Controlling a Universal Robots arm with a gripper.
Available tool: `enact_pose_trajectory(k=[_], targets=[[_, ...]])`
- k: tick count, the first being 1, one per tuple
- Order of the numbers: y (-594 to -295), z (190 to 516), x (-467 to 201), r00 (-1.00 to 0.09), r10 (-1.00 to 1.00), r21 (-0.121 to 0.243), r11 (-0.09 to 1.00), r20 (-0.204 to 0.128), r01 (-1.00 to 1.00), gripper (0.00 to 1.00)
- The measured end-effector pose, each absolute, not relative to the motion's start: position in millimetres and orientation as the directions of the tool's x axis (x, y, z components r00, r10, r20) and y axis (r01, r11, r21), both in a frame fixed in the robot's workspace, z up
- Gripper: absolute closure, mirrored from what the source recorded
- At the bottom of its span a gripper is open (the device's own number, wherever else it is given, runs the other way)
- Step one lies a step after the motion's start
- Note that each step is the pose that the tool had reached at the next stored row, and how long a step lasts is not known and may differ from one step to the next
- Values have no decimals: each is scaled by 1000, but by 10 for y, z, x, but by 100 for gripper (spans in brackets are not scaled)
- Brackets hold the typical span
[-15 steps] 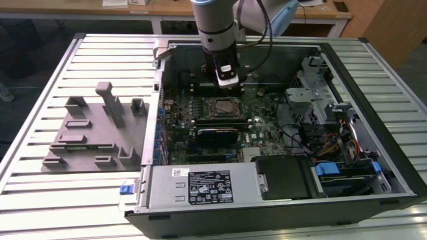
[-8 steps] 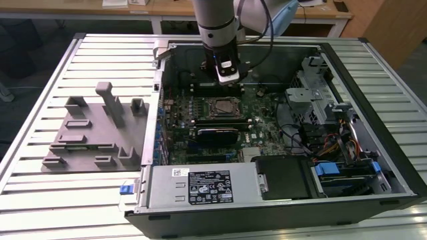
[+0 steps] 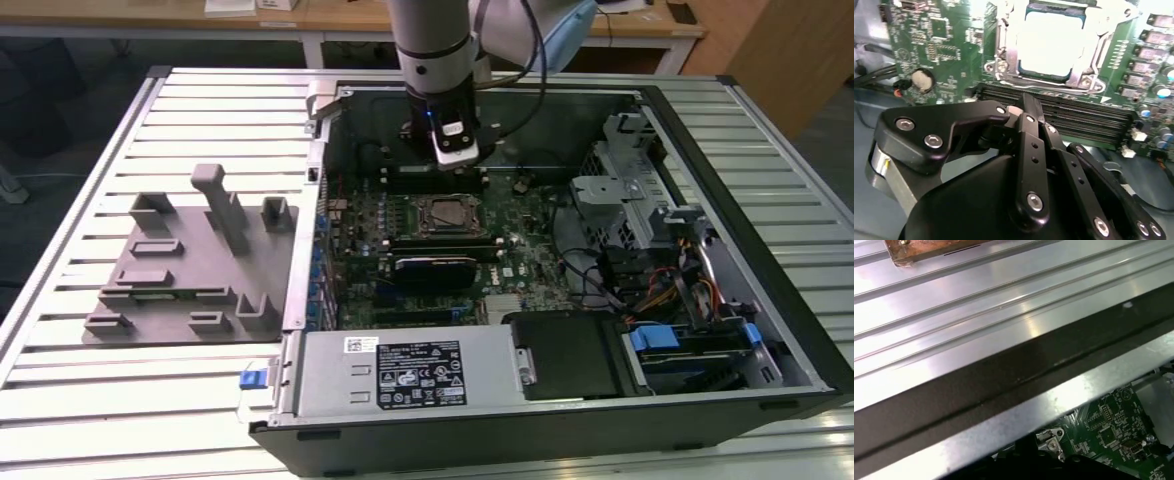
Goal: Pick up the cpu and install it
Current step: 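Install the first cpu locking lever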
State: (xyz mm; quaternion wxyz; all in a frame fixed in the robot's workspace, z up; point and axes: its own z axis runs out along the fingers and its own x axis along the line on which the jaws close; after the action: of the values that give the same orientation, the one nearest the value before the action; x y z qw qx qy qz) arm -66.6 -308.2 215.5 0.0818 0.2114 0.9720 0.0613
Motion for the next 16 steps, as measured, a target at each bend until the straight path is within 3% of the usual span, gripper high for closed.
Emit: enact_pose_trajectory(k=[8, 16], targets=[[-3144, 2152, -646, -905, 419, 112, 905, -76, 410, 89], [-3351, 2151, -634, -906, 419, 93, 906, -59, 413, 89]])
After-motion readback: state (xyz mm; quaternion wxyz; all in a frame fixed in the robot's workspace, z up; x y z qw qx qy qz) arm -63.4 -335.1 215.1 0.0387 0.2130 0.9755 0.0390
